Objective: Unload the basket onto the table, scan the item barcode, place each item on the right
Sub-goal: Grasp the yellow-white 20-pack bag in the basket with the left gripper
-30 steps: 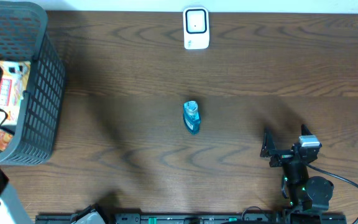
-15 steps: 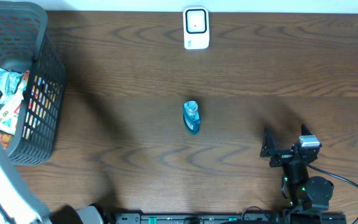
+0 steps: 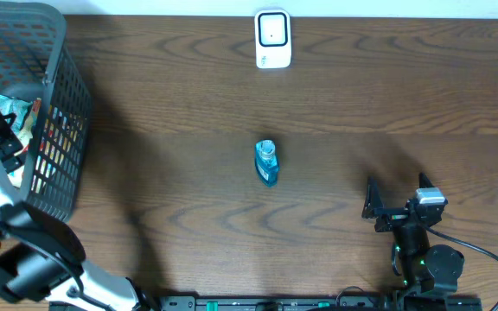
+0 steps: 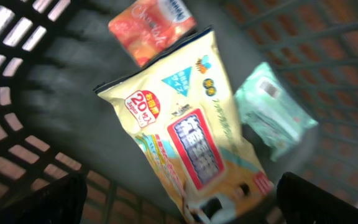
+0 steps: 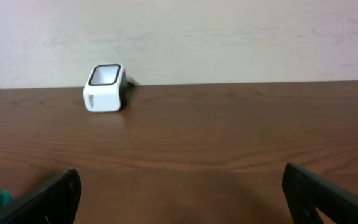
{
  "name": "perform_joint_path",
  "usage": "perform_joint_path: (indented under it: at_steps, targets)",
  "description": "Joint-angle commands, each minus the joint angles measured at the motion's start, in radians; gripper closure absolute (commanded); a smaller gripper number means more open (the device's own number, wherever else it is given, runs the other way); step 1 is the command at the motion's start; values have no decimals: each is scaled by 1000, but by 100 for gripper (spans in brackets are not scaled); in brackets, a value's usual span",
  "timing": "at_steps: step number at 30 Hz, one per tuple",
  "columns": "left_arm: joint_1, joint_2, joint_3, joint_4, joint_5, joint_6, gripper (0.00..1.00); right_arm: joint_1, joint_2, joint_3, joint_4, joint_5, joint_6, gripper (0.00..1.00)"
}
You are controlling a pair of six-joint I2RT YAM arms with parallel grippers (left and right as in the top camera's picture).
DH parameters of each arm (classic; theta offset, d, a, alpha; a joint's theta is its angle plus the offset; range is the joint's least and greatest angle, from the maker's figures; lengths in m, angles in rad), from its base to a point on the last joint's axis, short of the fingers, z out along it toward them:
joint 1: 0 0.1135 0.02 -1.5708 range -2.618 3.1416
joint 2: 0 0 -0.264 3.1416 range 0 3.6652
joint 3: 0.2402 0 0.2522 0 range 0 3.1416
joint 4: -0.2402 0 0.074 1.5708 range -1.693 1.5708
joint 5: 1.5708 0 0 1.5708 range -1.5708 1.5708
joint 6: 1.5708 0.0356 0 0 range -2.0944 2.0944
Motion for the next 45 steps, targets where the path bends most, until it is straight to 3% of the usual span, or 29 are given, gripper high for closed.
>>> perform_joint_path:
  at_steps: [1, 14, 22, 23, 24, 26, 30, 38, 45]
  targets:
    - [2, 61, 5, -6, -12, -52, 2, 7, -5, -2, -5, 8, 12, 1]
    - [2, 257, 4, -3, 100, -43, 2, 7, -5, -2, -5, 8, 12, 1]
    - [1, 346, 3, 163, 104, 198, 0, 7, -5, -2, -5, 8, 12, 1]
    - [1, 354, 3, 174, 108, 225, 7, 7, -5, -2, -4, 8, 12, 1]
    - [1, 363, 3, 177, 109, 244, 28, 7, -5, -2, -5, 8, 12, 1]
    - [1, 373, 3, 177, 121, 280, 59, 7, -5, -2, -4, 8, 12, 1]
    - [-4, 391, 1, 177, 138, 356, 92, 7, -5, -2, -4, 8, 12, 1]
    - [5, 336, 12, 177, 141, 457, 93, 7, -5, -2, -4, 8, 12, 1]
    - [58, 76, 24, 200, 142, 473, 93, 7, -5, -2, -4, 8, 12, 1]
